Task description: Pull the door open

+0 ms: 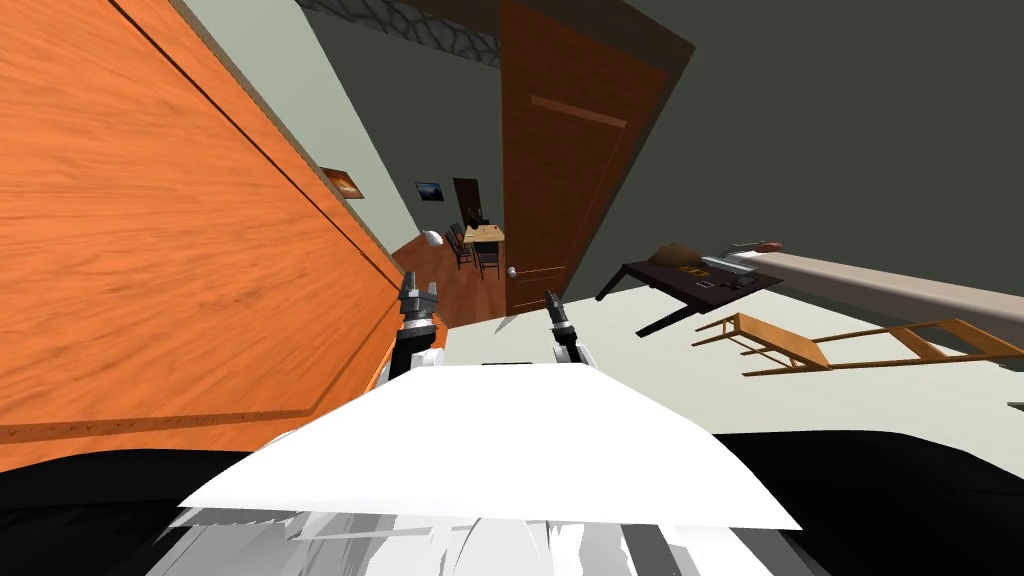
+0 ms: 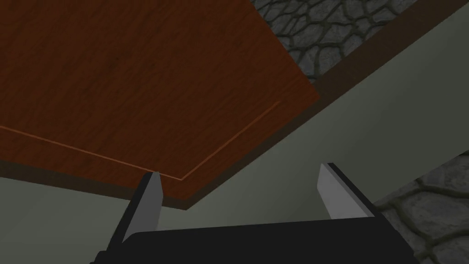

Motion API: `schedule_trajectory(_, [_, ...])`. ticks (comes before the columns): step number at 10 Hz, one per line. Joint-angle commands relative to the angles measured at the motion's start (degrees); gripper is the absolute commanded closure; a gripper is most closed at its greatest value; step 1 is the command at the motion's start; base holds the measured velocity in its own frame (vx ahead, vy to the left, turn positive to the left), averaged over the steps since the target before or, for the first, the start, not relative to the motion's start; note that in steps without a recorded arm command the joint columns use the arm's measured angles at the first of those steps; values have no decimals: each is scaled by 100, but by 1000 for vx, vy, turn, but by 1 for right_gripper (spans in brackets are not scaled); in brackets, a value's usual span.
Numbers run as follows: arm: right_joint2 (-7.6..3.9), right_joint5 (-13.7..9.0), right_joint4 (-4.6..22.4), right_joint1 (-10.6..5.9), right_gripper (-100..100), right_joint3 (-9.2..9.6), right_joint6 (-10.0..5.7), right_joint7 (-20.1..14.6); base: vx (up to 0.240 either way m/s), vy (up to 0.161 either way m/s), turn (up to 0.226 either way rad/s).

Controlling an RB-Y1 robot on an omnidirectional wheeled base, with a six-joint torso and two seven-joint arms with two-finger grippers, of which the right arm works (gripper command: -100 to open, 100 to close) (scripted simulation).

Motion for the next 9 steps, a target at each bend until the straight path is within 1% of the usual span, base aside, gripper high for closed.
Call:
schedule_trajectory(1, [-16,77,208,-62,-100,2,-72,165,90,55,-54])
schedule_trajectory(9, [-111,440,1223,-365,-100,-5,-403,907,89,57,-54])
